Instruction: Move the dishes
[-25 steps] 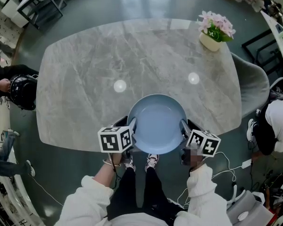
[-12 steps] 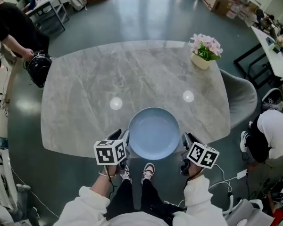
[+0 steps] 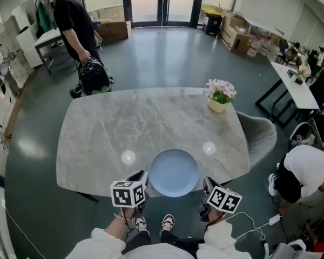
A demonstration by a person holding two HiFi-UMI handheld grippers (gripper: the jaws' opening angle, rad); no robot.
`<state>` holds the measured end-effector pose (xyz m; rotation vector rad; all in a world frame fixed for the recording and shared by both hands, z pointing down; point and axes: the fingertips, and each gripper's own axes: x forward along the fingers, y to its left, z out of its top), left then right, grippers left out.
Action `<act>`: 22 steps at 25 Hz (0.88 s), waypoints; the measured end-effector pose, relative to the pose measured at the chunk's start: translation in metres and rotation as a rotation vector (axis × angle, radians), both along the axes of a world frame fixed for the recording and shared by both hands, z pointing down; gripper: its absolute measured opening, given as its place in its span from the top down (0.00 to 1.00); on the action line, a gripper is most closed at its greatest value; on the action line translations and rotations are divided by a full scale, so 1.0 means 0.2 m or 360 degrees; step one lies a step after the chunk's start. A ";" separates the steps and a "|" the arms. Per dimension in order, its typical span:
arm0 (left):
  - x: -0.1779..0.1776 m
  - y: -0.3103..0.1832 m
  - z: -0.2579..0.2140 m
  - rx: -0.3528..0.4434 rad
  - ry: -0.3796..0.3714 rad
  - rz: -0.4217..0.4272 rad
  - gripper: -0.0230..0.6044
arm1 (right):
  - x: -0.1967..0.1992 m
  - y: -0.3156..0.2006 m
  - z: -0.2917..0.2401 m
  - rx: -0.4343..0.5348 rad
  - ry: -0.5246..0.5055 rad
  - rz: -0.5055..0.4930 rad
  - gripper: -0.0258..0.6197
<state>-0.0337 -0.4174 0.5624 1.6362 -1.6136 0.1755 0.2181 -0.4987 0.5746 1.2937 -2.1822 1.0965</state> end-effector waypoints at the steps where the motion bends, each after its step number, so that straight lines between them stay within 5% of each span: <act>1: 0.01 0.00 -0.03 0.0025 0.0001 0.0016 0.89 | 0.00 0.02 -0.03 0.0018 -0.0021 0.0006 0.85; 13: 0.05 0.09 -0.23 0.0159 -0.0123 0.0091 0.95 | -0.11 0.20 -0.25 0.0197 -0.0099 -0.0027 0.86; 22: 0.04 0.13 -0.20 0.0132 -0.0066 0.0100 0.95 | -0.16 0.26 -0.24 0.0233 -0.0058 -0.0123 0.87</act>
